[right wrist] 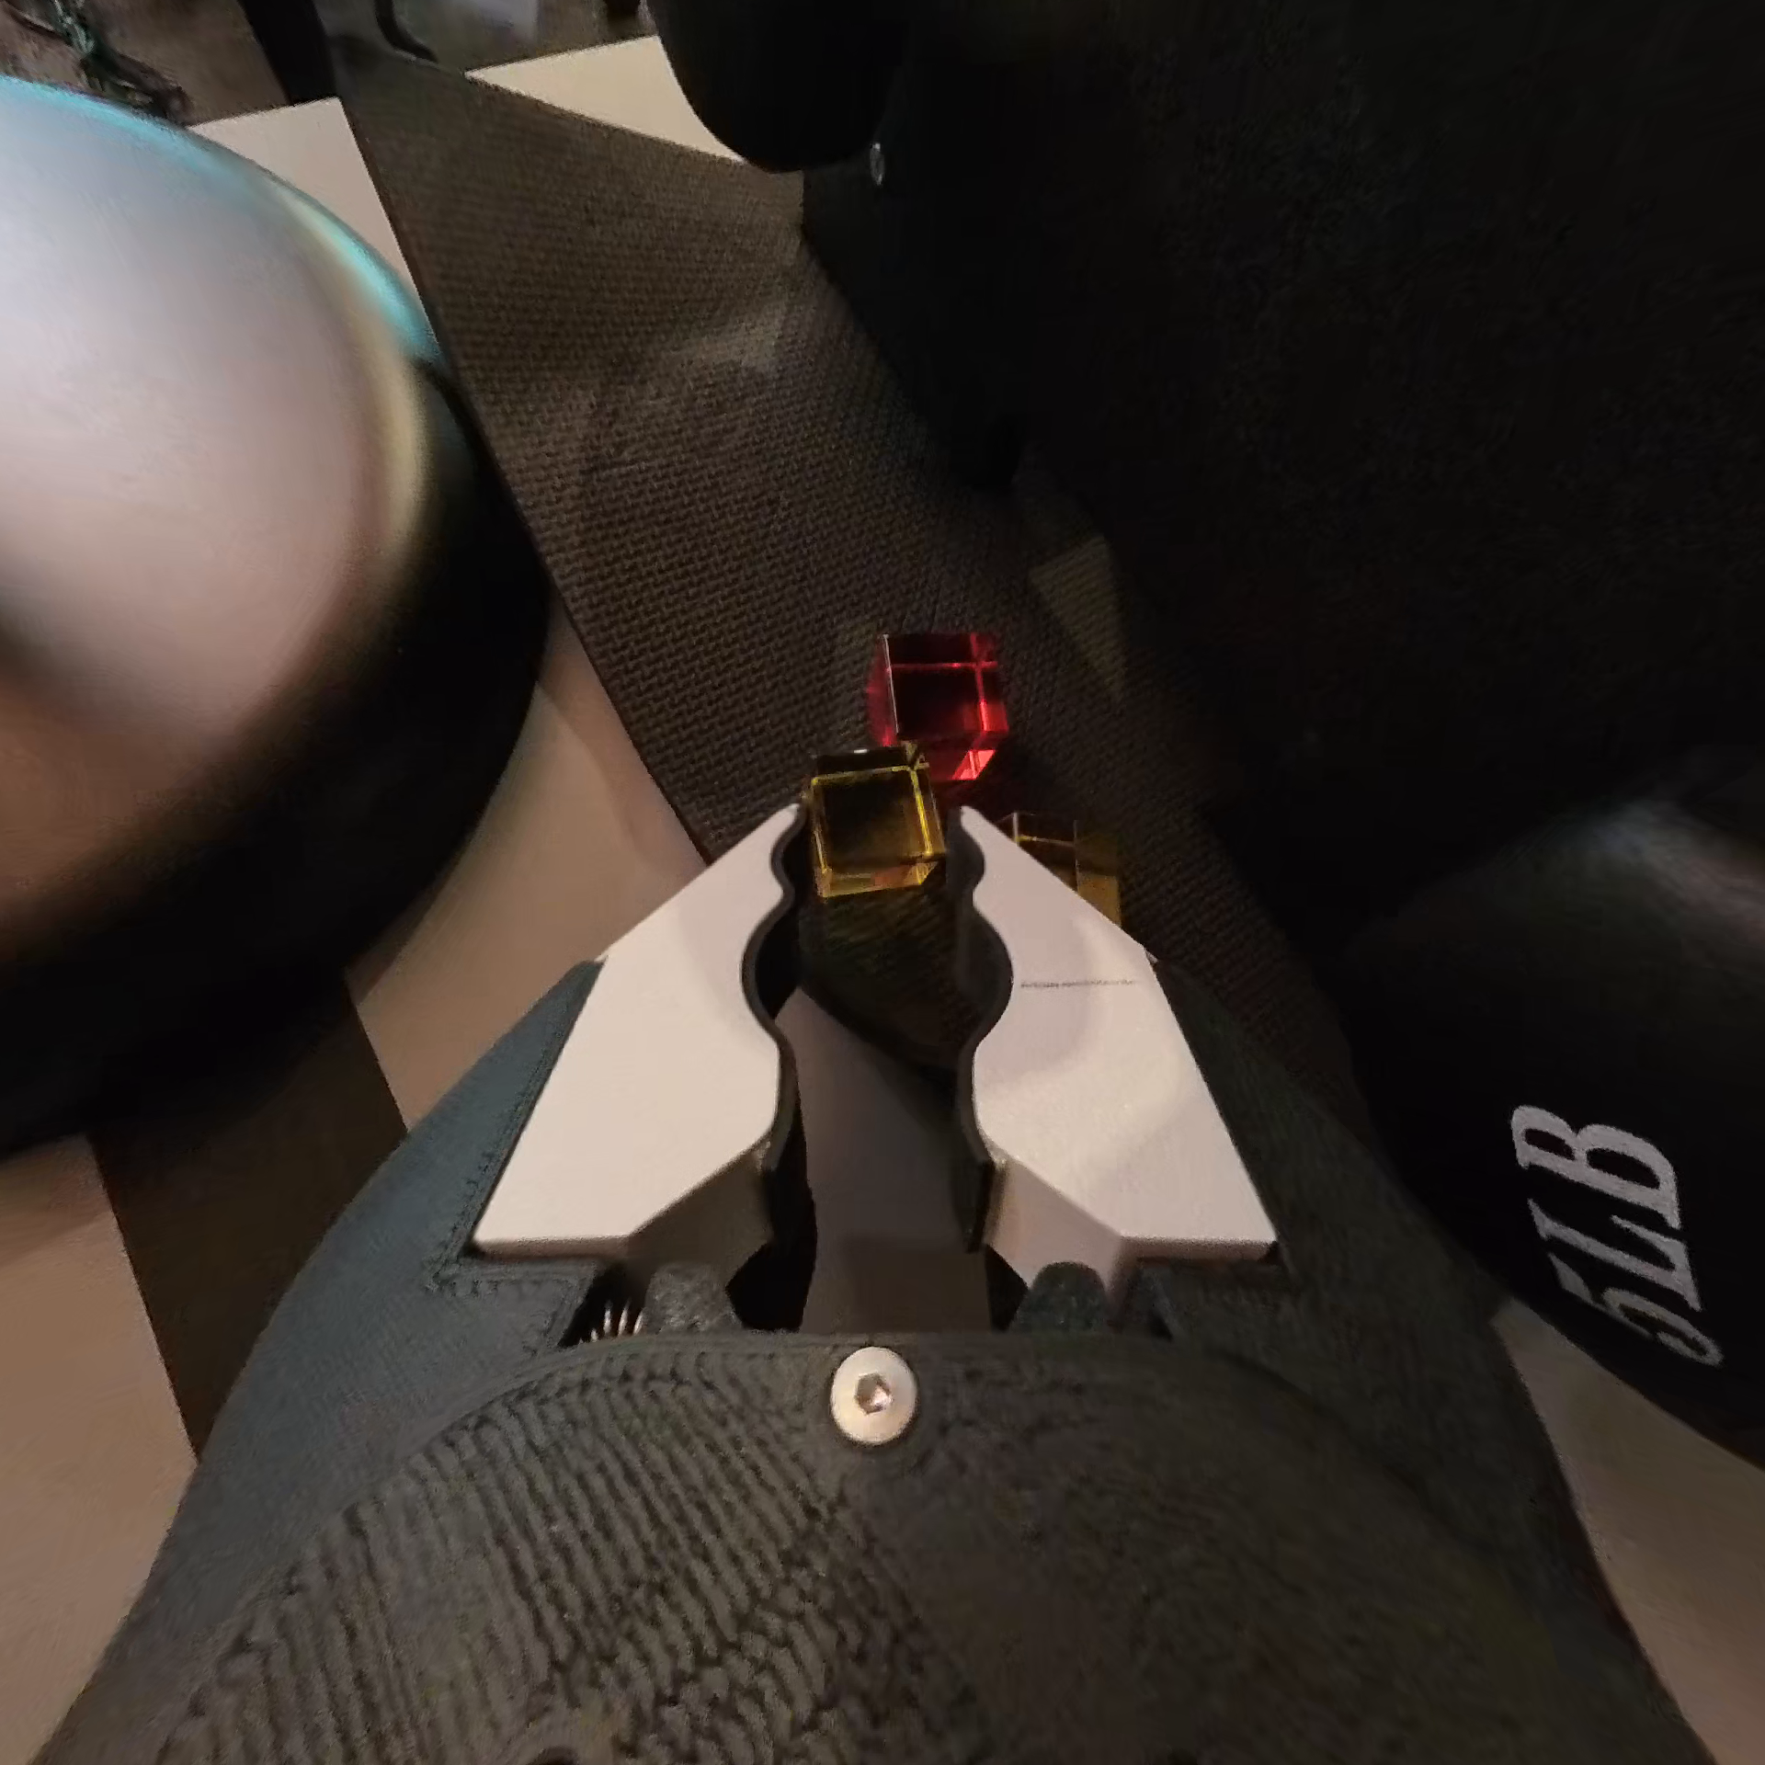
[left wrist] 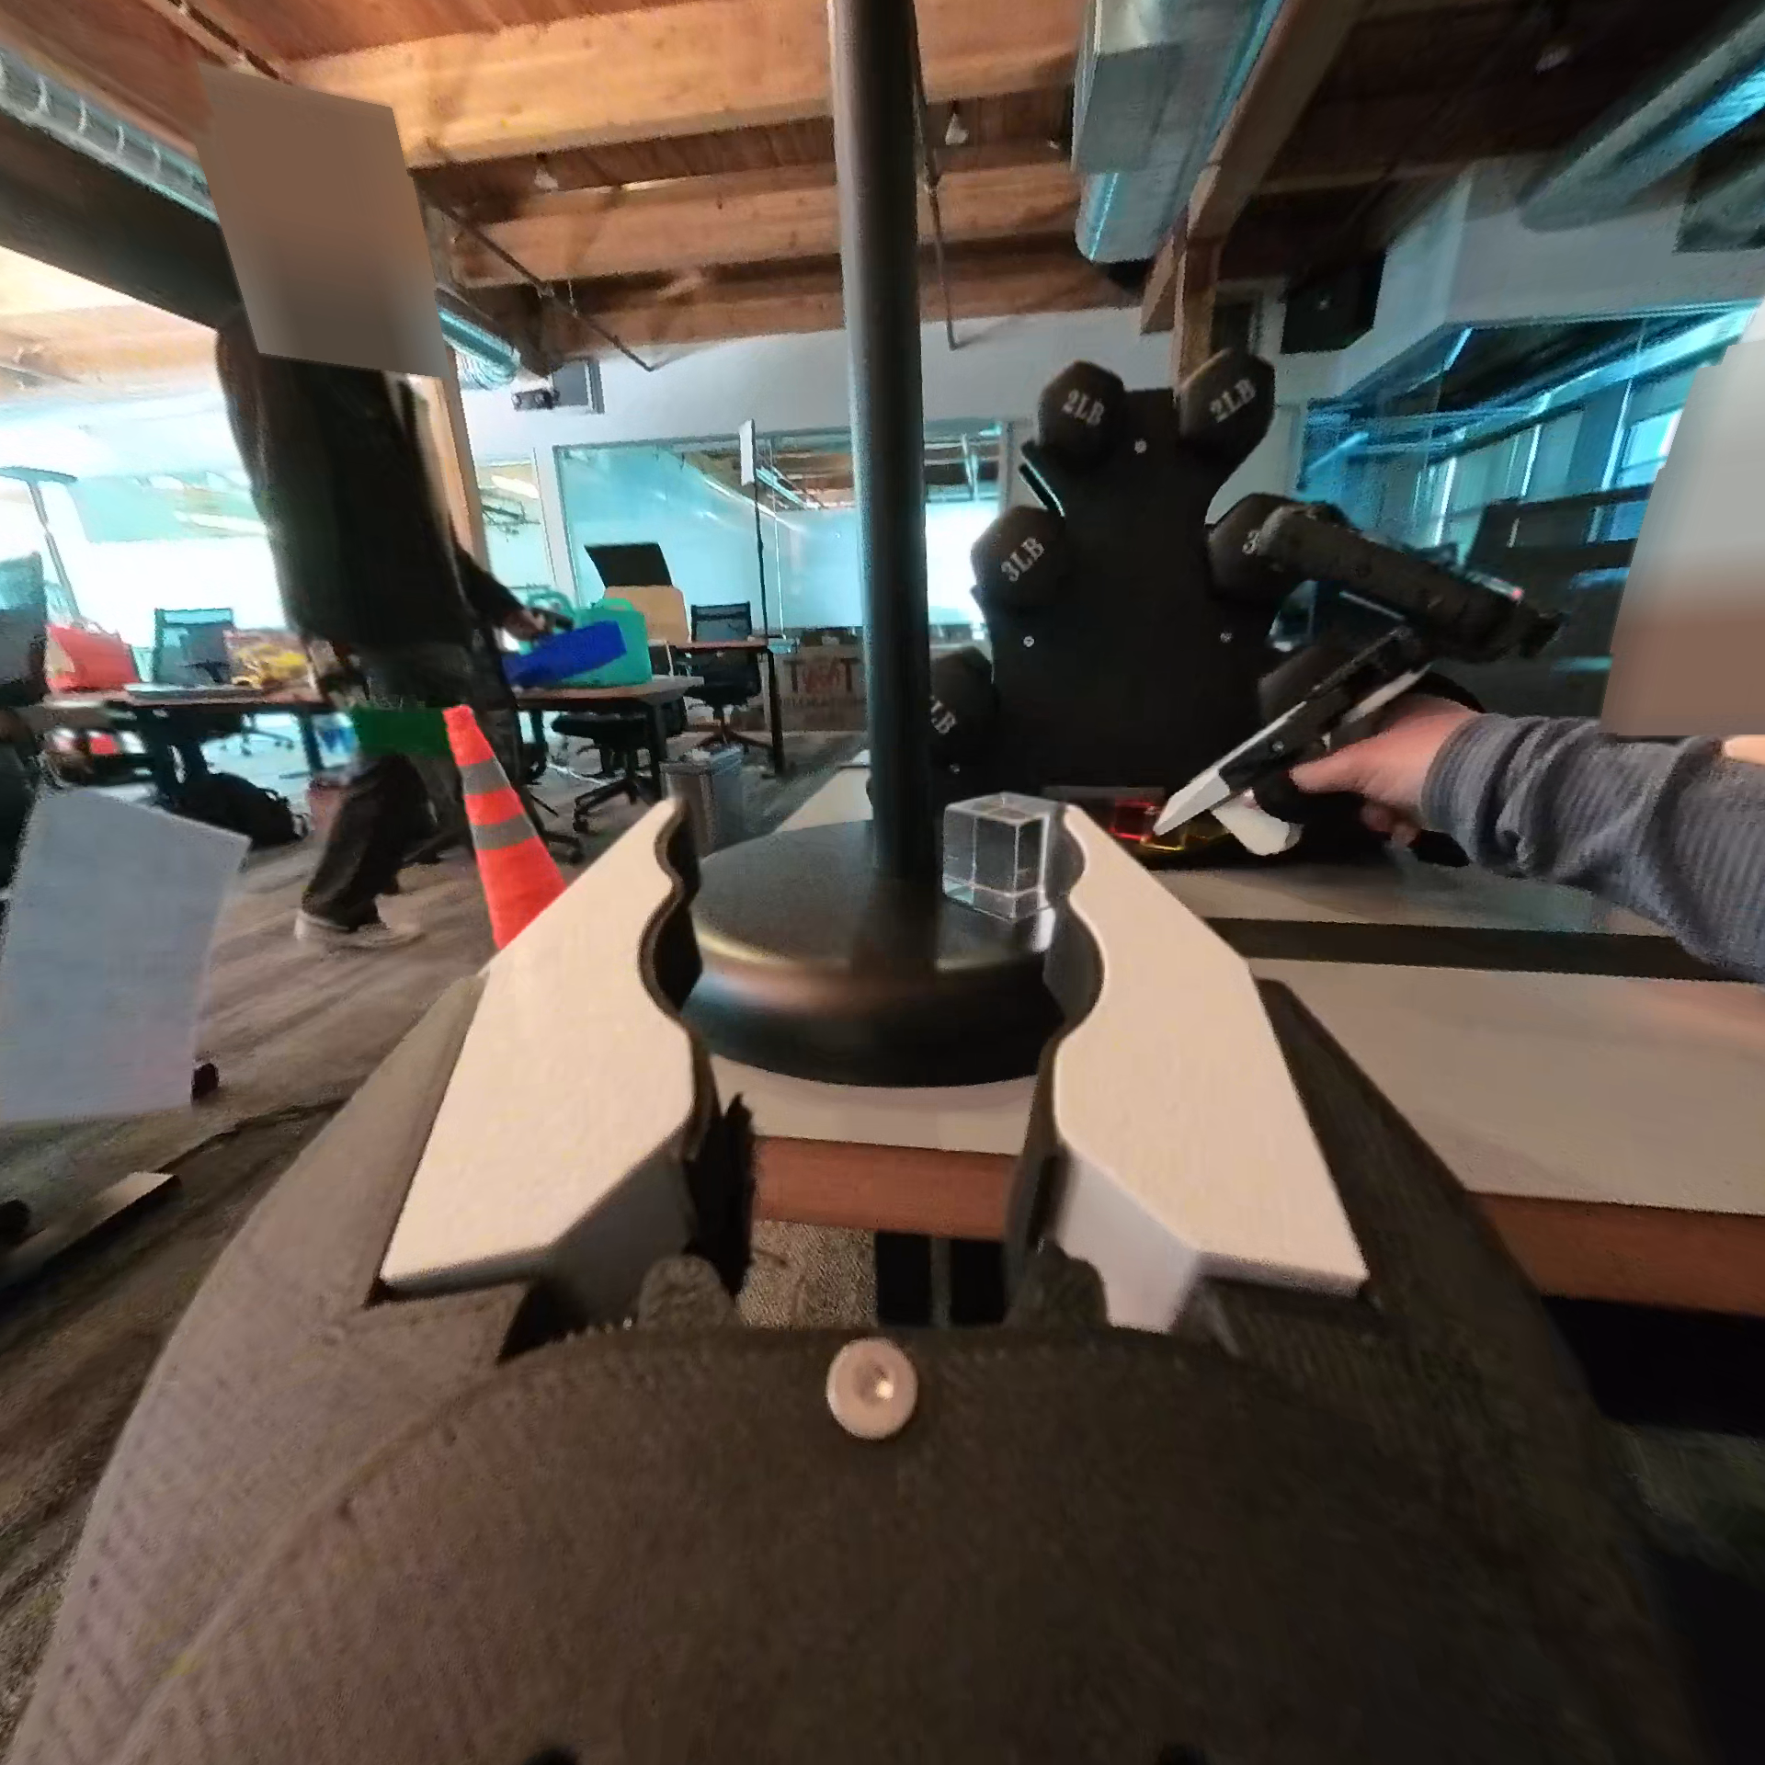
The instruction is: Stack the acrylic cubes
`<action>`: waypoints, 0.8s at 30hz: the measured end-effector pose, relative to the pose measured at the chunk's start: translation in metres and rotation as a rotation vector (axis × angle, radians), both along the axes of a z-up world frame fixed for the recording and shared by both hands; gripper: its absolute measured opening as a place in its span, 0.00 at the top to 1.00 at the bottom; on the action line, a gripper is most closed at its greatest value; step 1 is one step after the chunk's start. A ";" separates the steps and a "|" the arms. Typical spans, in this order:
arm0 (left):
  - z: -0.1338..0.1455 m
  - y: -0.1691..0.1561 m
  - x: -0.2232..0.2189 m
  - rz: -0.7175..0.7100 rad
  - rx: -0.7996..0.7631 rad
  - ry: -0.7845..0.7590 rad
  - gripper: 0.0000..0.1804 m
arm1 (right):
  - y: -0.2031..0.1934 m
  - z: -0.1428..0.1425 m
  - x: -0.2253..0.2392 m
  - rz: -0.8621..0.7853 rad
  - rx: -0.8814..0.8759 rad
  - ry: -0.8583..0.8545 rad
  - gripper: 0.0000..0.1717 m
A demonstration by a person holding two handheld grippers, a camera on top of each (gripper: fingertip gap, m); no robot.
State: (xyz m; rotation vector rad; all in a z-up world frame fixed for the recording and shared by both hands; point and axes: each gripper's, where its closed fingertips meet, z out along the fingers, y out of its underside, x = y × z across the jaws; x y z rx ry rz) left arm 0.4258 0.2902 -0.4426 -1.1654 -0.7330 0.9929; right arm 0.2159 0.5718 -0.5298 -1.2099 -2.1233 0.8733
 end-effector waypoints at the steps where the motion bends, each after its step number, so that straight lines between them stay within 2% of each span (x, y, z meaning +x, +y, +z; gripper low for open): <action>1: 0.002 0.001 0.000 -0.011 0.007 -0.019 0.60 | 0.000 0.000 0.001 0.005 0.000 -0.008 0.85; 4: 0.005 0.003 0.002 -0.042 0.040 -0.075 0.62 | -0.003 0.005 0.006 0.032 -0.009 -0.036 0.86; 7: 0.004 0.006 0.001 -0.052 0.044 -0.139 0.62 | -0.027 0.035 0.020 0.143 -0.082 0.017 0.86; 11: 0.002 0.013 0.000 -0.078 0.038 -0.170 0.63 | -0.105 0.091 0.071 0.577 -0.256 0.102 0.86; 13: 0.000 0.018 0.000 -0.102 0.049 -0.184 0.63 | -0.137 0.106 0.101 0.830 -0.259 0.107 0.86; 17: -0.006 0.033 0.002 -0.176 0.051 -0.223 0.63 | -0.171 0.095 0.121 1.137 -0.114 0.062 0.86; 24: -0.008 0.055 0.013 -0.290 0.010 -0.268 0.62 | -0.190 0.078 0.114 1.316 -0.042 -0.049 0.86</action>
